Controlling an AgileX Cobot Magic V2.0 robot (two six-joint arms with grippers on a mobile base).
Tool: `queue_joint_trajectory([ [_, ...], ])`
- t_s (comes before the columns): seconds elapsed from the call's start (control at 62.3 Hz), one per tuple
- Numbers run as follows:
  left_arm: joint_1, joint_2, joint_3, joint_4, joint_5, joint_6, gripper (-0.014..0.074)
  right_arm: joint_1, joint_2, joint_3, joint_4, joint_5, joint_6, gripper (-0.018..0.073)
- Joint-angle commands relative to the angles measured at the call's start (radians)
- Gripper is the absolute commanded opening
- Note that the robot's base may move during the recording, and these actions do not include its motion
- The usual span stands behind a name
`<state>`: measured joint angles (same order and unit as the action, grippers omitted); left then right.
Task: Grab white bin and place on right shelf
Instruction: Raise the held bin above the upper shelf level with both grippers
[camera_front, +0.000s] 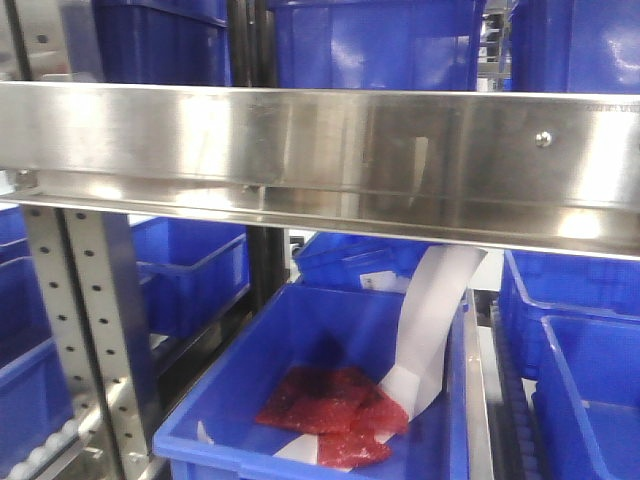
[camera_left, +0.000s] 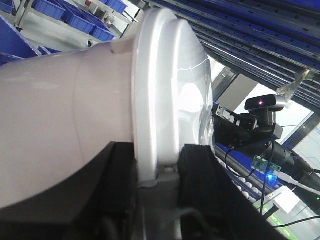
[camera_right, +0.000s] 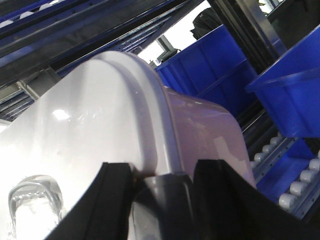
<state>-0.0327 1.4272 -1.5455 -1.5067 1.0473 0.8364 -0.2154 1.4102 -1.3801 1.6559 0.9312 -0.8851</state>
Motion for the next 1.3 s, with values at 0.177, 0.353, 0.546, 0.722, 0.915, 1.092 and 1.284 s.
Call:
queue_joint_trajectory([
  [0.177, -0.058, -0.036, -0.032, -0.084, 0.256, 0.028, -0.0117, 0.048, -0.055, -0.047, 0.116, 0.282, -0.001, 0.006],
  [0.353, -0.058, -0.036, -0.032, -0.084, 0.256, 0.028, -0.0117, 0.048, -0.055, -0.047, 0.116, 0.282, -0.001, 0.006],
  [0.546, -0.058, -0.036, -0.032, -0.084, 0.256, 0.028, -0.0117, 0.048, -0.055, -0.047, 0.116, 0.282, -0.001, 0.006],
  [0.722, -0.058, -0.036, -0.032, -0.084, 0.256, 0.028, -0.0117, 0.048, -0.055, -0.047, 0.116, 0.282, -0.001, 0.006],
  [0.915, -0.058, -0.036, -0.032, -0.084, 0.256, 0.028, -0.0117, 0.048, -0.055, -0.047, 0.116, 0.282, -0.001, 0.006],
  [1.092, -0.058, -0.036, -0.032, -0.084, 0.256, 0.028, -0.0117, 0.048, -0.055, -0.047, 0.116, 0.27, -0.001, 0.006],
  [1.284, -0.058, -0.036, -0.032, -0.084, 0.256, 0.028, -0.0117, 0.048, -0.055, -0.047, 0.116, 0.256, -0.001, 0.006],
])
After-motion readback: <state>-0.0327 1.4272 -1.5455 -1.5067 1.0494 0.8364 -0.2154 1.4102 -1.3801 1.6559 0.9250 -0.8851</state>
